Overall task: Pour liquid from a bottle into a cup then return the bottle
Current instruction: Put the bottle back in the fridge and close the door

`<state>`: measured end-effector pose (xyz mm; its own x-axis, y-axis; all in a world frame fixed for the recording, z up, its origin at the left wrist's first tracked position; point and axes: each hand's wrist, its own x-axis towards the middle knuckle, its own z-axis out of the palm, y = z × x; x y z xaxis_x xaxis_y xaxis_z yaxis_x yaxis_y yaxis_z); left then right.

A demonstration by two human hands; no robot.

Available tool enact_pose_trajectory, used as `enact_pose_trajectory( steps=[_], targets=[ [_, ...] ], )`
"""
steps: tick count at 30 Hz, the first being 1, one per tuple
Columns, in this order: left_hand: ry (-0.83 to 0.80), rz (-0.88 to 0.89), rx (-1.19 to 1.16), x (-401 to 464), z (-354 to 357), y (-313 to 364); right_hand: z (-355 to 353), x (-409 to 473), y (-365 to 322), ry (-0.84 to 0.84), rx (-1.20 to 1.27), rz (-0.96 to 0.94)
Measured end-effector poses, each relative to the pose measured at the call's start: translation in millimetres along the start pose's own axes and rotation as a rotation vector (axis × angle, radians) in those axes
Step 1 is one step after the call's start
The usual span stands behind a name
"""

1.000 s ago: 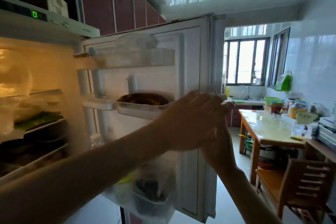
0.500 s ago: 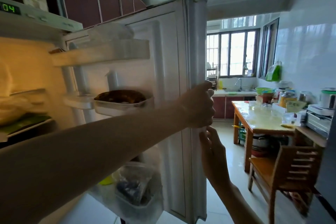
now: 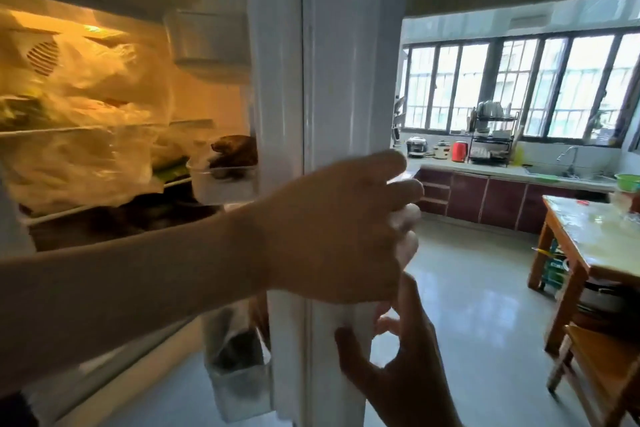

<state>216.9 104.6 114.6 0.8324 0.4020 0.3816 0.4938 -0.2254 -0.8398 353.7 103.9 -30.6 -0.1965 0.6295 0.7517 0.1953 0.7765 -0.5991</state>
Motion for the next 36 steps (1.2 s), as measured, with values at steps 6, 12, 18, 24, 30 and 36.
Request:
enact_pose_trajectory(
  steps=[6,12,18,24,30,36],
  targets=[
    [-0.111,0.009,0.035,-99,-67,-25,88,-2,-45,-0.231,0.035,-0.123],
    [-0.523,-0.122,0.165,-193,-96,-51,179,-10,-94,-0.333,0.222,-0.076],
    [-0.794,-0.331,0.341,-267,-104,-68,261,-7,-129,-0.358,0.185,0.022],
    [-0.809,-0.481,0.399,-310,-88,-82,311,5,-145,-0.392,0.198,0.066],
    [-0.820,-0.533,0.434,-339,-74,-93,339,17,-155,-0.461,0.148,0.066],
    [-0.830,-0.556,0.440,-354,-68,-99,356,20,-157,-0.456,0.177,0.046]
  ],
)
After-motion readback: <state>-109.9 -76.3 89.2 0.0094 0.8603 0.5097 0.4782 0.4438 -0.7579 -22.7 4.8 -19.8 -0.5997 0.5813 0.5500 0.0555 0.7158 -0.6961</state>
